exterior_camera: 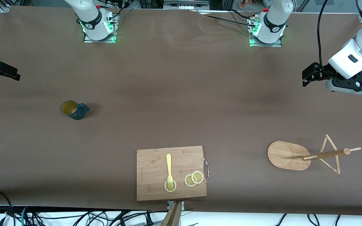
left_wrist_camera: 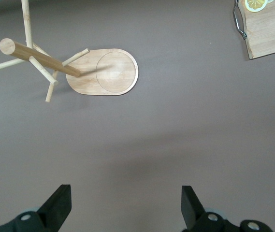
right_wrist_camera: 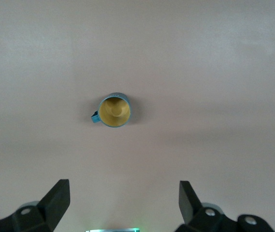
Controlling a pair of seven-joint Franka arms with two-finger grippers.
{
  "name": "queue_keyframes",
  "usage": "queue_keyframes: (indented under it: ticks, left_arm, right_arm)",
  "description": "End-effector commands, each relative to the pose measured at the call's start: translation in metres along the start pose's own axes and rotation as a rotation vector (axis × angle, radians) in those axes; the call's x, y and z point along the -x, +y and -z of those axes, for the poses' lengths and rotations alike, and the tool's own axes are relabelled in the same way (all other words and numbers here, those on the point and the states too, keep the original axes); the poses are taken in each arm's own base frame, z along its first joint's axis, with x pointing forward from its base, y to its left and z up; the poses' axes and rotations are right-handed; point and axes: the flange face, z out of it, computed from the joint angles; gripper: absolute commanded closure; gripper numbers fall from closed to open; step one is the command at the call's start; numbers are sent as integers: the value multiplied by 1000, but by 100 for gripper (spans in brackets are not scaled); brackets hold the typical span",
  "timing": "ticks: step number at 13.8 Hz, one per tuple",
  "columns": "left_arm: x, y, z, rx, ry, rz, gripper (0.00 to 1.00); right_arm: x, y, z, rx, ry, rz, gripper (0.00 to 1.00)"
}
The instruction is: Pass cup and hang on rack
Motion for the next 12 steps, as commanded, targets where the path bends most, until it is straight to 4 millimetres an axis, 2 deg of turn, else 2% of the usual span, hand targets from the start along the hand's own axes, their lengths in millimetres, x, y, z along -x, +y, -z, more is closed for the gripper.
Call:
queue_keyframes:
  ticks: [1, 4, 6, 8, 12]
  left_arm:
    - [2, -1, 6, -10, -2, -4, 0]
    - [2, -1, 6, -10, -2, -4, 0]
    - [2, -1, 6, -10, -2, -4, 0]
    - [2, 6, 8, -11, 2, -13, 0]
    - [1, 8, 9, -11, 3, -16, 0]
  right_arm:
    - [-2, 3, 7, 6, 4, -3, 0]
    - [-2, 3, 5, 11, 1, -12, 0]
    - [-15, 0, -16, 11, -37, -8, 0]
    - [-19, 4, -22, 23, -41, -13, 0]
    - [-33, 7, -48, 35, -80, -7, 0]
